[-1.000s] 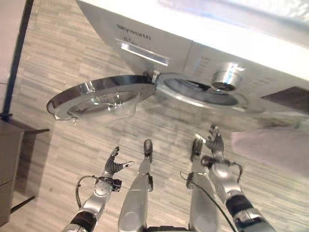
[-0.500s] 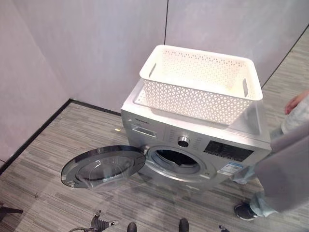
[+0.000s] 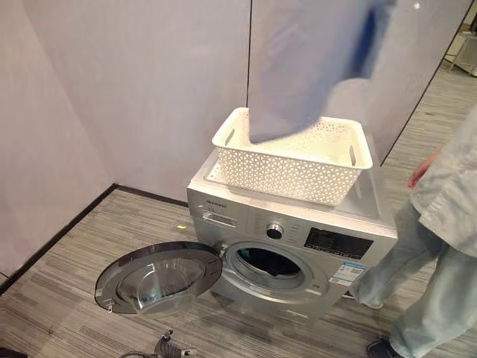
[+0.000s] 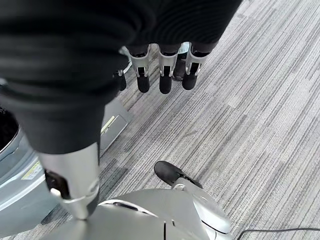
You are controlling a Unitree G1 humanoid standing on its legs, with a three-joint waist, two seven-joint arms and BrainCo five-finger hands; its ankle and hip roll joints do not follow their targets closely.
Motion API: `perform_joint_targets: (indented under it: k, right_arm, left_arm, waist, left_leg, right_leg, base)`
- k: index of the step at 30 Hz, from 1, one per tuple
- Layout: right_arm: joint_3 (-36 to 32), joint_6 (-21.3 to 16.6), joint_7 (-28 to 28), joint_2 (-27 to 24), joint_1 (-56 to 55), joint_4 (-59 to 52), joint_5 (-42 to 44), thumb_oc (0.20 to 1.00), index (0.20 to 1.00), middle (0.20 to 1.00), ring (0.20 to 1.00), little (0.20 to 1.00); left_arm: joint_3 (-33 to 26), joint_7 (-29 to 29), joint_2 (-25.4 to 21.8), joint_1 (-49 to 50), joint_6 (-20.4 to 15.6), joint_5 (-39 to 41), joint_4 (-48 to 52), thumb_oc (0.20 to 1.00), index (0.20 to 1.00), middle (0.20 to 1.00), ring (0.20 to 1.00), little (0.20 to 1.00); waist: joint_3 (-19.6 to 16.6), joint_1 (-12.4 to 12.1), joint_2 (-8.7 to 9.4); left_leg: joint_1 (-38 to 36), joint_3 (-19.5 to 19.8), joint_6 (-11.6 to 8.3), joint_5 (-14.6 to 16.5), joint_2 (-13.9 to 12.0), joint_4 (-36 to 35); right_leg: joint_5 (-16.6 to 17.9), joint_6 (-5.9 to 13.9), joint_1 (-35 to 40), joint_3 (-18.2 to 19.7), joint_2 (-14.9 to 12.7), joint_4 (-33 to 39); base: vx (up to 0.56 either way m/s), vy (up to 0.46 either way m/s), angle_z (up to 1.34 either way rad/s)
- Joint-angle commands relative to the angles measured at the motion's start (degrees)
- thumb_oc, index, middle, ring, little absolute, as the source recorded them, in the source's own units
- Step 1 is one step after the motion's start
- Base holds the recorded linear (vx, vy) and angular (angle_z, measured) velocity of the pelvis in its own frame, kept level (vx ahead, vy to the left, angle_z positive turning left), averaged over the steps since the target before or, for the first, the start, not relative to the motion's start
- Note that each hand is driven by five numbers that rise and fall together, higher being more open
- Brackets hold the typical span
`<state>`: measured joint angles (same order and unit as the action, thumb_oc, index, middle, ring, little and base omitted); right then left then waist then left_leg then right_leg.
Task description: Grab the laundry basket,head to the washer,open it,put in the laundry and shut it.
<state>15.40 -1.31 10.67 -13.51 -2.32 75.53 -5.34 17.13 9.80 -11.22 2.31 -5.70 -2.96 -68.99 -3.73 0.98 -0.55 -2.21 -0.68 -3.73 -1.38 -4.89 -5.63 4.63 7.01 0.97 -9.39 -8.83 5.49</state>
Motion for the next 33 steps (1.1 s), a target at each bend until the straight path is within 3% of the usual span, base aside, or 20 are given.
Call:
perform_joint_targets:
  k: [1,33]
  right_arm:
    - [0.0,0.0,-0.8,-1.0,3.8,3.4,-1.0,1.000,1.000,1.000,1.000,1.000]
    - [-0.2,0.3,-1.4,-1.0,3.4,3.3,0.3,1.000,1.000,1.000,1.000,1.000]
  left_arm:
    - [-0.6,-0.7,0.7,-4.6,-0.9,-2.3,-4.2,1.000,1.000,1.000,1.000,1.000]
    - [-1.6,-0.9,-0.4,-3.4,-0.6,-3.1,-4.5,1.000,1.000,1.000,1.000,1.000]
  waist:
    - [3.7,-0.2,0.46]
    - [3.7,-0.3,1.06]
  left_leg:
    - [-2.2,-0.3,0.57,5.3,-0.3,0.6]
    - [-2.5,-0.4,0.04,5.4,-1.0,0.6]
  right_leg:
    - [-3.1,1.85,1.3,0.1,-1.8,-0.6]
    - [-3.6,1.74,1.9,0.2,-1.6,-0.5]
  base:
    - [0.00,0.000,0.00]
    - [0.00,0.000,0.00]
